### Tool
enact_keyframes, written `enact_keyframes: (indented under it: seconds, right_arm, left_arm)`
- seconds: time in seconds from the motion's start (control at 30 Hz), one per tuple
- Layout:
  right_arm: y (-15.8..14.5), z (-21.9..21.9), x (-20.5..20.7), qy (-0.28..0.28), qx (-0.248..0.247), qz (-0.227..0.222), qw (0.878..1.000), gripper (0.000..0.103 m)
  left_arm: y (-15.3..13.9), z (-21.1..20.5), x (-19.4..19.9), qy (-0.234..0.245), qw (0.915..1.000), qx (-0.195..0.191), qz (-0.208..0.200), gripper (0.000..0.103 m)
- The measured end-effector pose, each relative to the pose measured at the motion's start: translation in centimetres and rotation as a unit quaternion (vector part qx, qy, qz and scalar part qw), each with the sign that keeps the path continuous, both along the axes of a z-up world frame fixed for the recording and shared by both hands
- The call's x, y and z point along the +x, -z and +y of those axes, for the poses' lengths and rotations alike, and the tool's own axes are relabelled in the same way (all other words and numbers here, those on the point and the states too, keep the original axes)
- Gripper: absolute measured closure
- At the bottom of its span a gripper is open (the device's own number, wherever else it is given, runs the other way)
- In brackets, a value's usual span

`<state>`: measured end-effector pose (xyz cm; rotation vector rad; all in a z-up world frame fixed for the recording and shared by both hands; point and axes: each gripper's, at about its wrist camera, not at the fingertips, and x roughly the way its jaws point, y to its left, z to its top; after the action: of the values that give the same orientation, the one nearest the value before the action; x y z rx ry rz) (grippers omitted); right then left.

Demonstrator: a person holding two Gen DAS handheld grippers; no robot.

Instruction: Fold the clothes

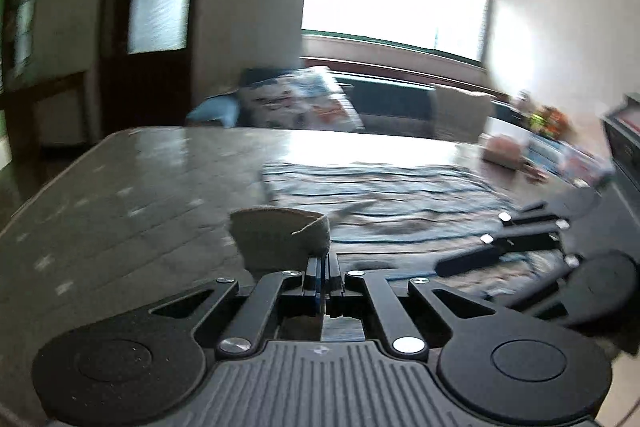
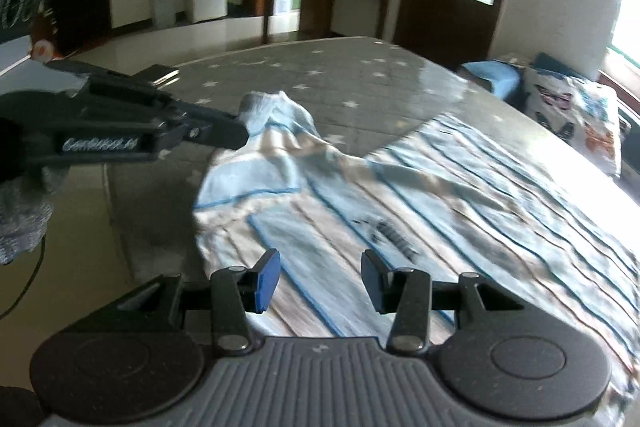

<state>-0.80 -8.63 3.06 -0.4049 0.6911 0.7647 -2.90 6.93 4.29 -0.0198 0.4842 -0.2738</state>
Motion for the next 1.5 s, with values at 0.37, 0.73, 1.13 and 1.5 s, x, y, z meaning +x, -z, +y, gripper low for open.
enact_keyframes:
  seconds: [0.37,0.73,1.13,1.5]
  right_arm:
    - [-0.1,-5.5,0.4,0.053,0.009,0.008,0.999,0.058]
    - [-0.5,-6.3,0.6,0.049,0.029,0.014,0.998,0.058]
    - [0.4,-1.2,1.7,-0.018,0.049,0.034,0.998,0.068]
    - [2.9,-0.6,1.4,-0.04,0.014,0.069,0.997,0.071]
  left_arm:
    - [2.8,-4.8,0.4,0.121,0.9904,0.04,0.055,0.098]
    - [0.5,-2.9,3.1,0.09,0.9936,0.061,0.031,0.096]
    - [4.8,-2.8,10.5,0.087,0.9875,0.09,0.096,0.097]
    - [4.4,-3.6,9.0,0.128,0.9826,0.109,0.079,0.097]
